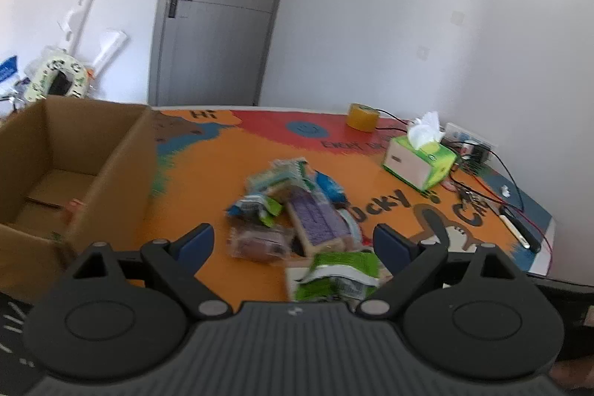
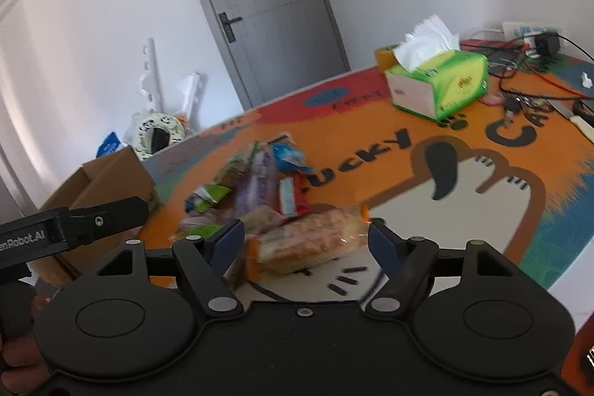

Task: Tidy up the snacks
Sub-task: 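Move both tools back to the snack pile, then grasp green-and-white pack with left tool while right tool grasps bread roll pack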

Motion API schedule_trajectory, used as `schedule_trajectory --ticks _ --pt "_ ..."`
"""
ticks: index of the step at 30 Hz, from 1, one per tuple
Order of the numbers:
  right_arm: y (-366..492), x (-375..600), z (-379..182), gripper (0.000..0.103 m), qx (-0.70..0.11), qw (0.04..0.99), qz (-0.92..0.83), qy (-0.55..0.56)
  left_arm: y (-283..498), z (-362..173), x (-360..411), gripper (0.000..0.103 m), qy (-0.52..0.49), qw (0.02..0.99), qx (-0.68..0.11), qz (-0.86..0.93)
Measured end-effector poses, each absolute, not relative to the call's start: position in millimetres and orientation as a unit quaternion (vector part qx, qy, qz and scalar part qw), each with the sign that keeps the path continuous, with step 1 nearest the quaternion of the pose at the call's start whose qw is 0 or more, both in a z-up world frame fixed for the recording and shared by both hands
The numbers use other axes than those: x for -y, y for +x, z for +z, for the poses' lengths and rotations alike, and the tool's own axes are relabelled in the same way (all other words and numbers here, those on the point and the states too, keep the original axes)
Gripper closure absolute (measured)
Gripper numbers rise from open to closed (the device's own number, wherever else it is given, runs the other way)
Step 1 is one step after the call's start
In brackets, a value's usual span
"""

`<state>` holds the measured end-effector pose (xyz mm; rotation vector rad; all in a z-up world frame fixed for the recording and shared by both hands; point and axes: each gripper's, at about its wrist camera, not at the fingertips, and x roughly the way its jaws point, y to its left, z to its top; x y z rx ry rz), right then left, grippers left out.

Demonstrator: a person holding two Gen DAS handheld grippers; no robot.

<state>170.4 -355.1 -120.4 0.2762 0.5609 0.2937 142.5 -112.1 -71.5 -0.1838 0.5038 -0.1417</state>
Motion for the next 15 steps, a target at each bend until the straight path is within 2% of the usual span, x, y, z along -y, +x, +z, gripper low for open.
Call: schedule_trajectory --ticks 8,10,12,13,15 --pt "176.2 366.3 -130.1 0.028 -0.289 0.941 0.121 0.129 158.0 -92.6 130.0 0.013 -0.089 0.953 -0.275 -0.088" --pt "176.9 366.3 -131.8 0.022 -0.290 0.941 0.120 0.125 161.9 -97.1 131.0 0.016 -0.089 0.950 -0.285 -0.088" --pt "178.2 364.9 -132.6 0.006 -0.289 0.943 0.115 0.117 164.1 -99.7 129.7 0.025 -0.095 0.948 -0.289 -0.090" --pt "178.3 364.0 -132.9 0.005 -0.287 0.944 0.114 0.113 165.5 -101.0 129.8 0.029 -0.096 0.948 -0.291 -0.090" --pt "179.6 361.4 -133.2 0.005 -0.288 0.944 0.118 0.106 168.8 -104.5 129.0 0.049 -0.097 0.944 -0.301 -0.090"
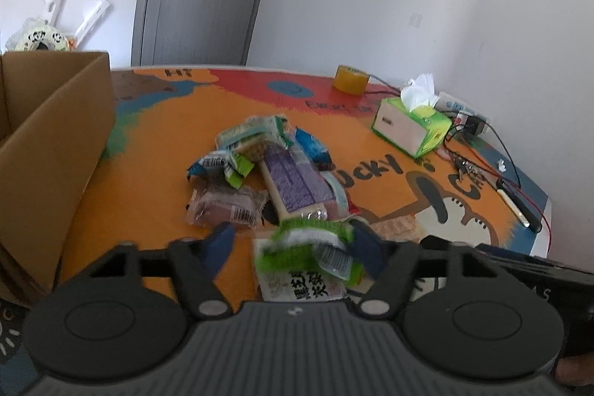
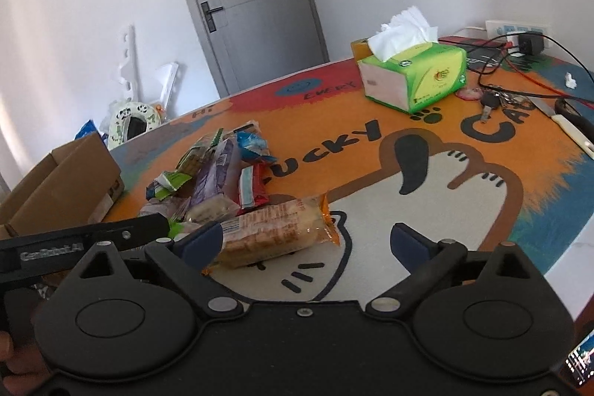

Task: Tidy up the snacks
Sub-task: 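Grasp green-and-white pack with left tool while right tool grasps bread roll pack, then carry both packs to the box and release them inside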

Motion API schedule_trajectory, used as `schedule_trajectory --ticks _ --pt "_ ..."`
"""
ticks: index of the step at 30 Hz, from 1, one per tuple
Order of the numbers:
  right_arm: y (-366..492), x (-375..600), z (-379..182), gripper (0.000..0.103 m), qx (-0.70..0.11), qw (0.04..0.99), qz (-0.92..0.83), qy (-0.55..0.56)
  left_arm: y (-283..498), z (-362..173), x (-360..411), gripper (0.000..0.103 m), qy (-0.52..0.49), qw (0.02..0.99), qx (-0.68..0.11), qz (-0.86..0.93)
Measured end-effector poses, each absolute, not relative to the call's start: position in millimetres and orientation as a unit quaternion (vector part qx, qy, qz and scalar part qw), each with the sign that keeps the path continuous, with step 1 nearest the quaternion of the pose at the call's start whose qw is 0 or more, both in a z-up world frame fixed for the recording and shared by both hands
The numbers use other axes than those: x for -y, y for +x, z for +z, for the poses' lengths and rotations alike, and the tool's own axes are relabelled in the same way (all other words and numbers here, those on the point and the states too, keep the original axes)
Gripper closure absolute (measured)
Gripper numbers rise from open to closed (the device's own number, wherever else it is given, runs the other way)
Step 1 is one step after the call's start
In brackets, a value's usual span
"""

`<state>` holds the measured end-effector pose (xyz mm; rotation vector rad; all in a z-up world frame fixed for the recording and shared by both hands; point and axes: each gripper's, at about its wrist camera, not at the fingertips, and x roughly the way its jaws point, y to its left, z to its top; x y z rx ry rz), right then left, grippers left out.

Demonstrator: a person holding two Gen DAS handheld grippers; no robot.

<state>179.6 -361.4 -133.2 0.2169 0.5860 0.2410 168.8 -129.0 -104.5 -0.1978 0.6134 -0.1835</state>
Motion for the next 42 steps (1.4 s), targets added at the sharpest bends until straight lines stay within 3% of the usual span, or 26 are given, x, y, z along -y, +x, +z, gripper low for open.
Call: schedule_trajectory --ticks 5,12,28,31,33,42 --pt "185.1 353.9 -137.8 0.001 -0.291 0.943 0.126 0.096 170.1 -106.6 127.4 0.064 -0.098 0.944 -0.302 -0.089" --pt "190.4 340.8 -140.5 0.000 -0.285 0.946 0.134 0.077 168.1 -100.5 116.9 0.073 -0.103 0.947 -0.294 -0.079" --pt "215.0 308.5 -148.3 0.000 -0.321 0.937 0.132 0.032 163.5 -97.5 92.9 0.074 -0.113 0.949 -0.291 -0.051" --pt "210.7 304.6 -148.5 0.011 -0.319 0.938 0.134 0.014 163.0 -96.3 90.0 0.074 -0.116 0.949 -0.289 -0.049" --pt "207.1 303.7 -147.5 0.025 -0.315 0.940 0.130 0.003 161.4 -95.0 88.6 0.074 -0.119 0.950 -0.286 -0.049" --pt "195.5 316.3 -129.6 0.028 -0.291 0.945 0.141 0.041 148.4 -85.2 85.6 0.074 -0.118 0.954 -0.271 -0.051"
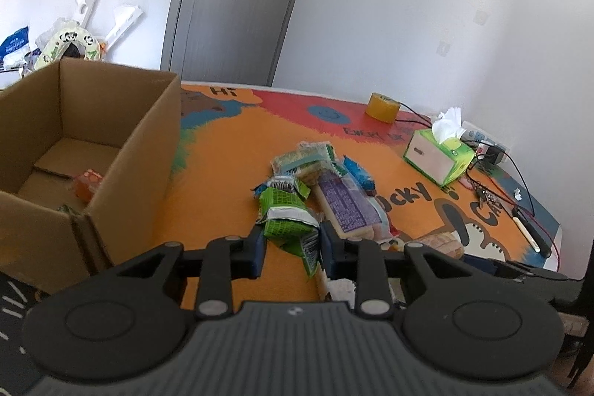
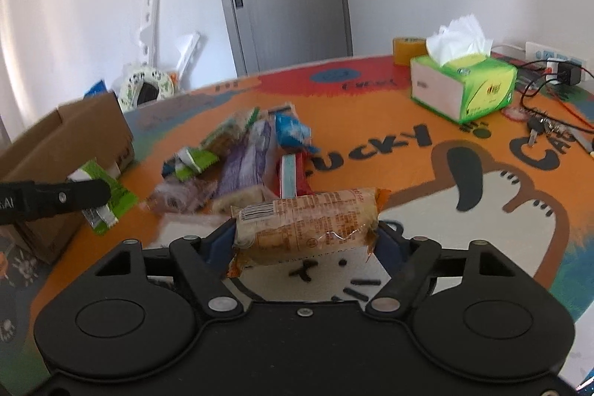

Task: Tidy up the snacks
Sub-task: 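Carry both packs to the box and release them inside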

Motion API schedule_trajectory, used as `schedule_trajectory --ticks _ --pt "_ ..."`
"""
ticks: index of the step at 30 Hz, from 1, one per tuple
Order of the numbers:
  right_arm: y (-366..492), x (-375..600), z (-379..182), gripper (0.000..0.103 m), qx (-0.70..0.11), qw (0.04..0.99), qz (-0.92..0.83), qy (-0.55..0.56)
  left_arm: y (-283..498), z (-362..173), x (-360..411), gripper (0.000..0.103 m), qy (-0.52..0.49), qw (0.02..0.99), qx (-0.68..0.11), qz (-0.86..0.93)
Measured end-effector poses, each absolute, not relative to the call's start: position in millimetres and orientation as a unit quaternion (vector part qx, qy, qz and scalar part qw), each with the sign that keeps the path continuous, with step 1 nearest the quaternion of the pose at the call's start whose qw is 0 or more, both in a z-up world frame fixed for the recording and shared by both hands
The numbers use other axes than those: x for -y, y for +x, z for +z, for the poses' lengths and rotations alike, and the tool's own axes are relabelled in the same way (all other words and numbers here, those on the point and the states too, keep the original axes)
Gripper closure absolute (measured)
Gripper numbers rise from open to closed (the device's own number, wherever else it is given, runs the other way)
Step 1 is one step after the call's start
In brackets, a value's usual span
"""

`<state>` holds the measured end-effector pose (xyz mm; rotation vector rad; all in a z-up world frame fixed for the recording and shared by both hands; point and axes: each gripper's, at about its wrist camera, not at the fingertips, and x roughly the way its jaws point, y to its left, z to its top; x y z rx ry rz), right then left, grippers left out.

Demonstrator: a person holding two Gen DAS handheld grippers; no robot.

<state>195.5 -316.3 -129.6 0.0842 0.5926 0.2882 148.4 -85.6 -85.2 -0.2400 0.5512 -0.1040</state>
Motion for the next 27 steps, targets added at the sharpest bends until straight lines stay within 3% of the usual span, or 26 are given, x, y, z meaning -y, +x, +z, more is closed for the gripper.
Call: schedule_trajectory --ticks 27 --pt "171.6 255.1 -60.8 0.028 -0.202 0.957 0.209 0.024 107.4 -28.2 26.3 0.074 -0.136 0.974 -0.181 -0.001"
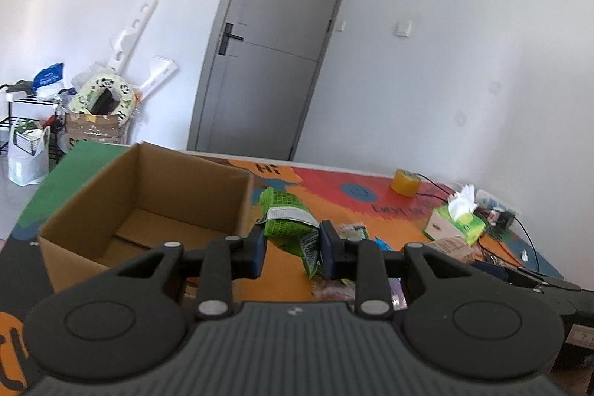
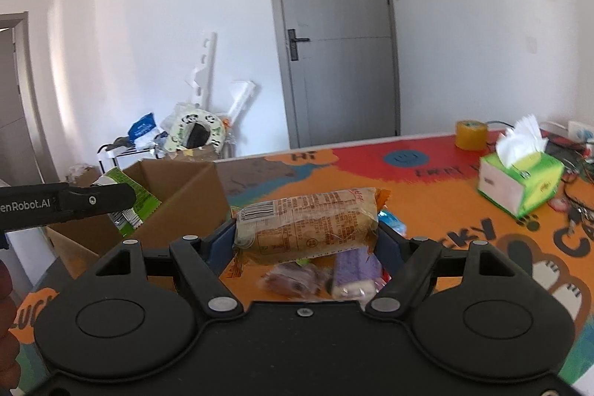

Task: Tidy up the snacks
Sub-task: 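Carry both packs to the box and release them inside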

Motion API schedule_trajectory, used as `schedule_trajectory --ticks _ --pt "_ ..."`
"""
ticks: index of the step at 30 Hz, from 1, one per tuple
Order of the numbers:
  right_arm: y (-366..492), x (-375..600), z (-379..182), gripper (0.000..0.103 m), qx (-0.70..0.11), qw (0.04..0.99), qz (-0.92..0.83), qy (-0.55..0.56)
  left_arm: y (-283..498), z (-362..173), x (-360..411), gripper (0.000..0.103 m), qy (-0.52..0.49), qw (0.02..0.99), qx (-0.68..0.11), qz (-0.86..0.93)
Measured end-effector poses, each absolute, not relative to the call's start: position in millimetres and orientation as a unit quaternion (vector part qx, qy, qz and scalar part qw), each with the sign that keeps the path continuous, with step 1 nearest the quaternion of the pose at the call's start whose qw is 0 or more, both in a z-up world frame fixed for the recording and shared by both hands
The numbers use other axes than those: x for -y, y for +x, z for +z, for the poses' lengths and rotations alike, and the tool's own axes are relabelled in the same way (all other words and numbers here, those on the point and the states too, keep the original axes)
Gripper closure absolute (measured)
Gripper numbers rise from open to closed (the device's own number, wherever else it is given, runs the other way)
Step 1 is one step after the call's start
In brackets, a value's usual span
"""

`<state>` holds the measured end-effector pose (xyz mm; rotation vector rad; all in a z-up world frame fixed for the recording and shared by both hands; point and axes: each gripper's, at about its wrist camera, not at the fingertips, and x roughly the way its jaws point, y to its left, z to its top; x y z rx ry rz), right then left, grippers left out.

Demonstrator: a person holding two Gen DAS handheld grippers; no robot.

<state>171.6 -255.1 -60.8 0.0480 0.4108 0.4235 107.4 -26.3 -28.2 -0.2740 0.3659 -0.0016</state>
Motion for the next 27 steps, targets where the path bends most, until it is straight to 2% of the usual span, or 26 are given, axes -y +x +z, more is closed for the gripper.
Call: schedule_trajectory --ticks 14,27 --pt "176.1 213.8 -47.3 0.028 -0.176 0.955 0.238 0.022 107.5 -30.4 -19.2 0.074 -0.153 0.972 -0.171 0.042" --pt "188.7 180.1 -48.2 0.028 -0.185 0.948 0.260 0.017 121.1 -44.7 -52.5 0.074 -0.171 0.964 -0.187 0.075"
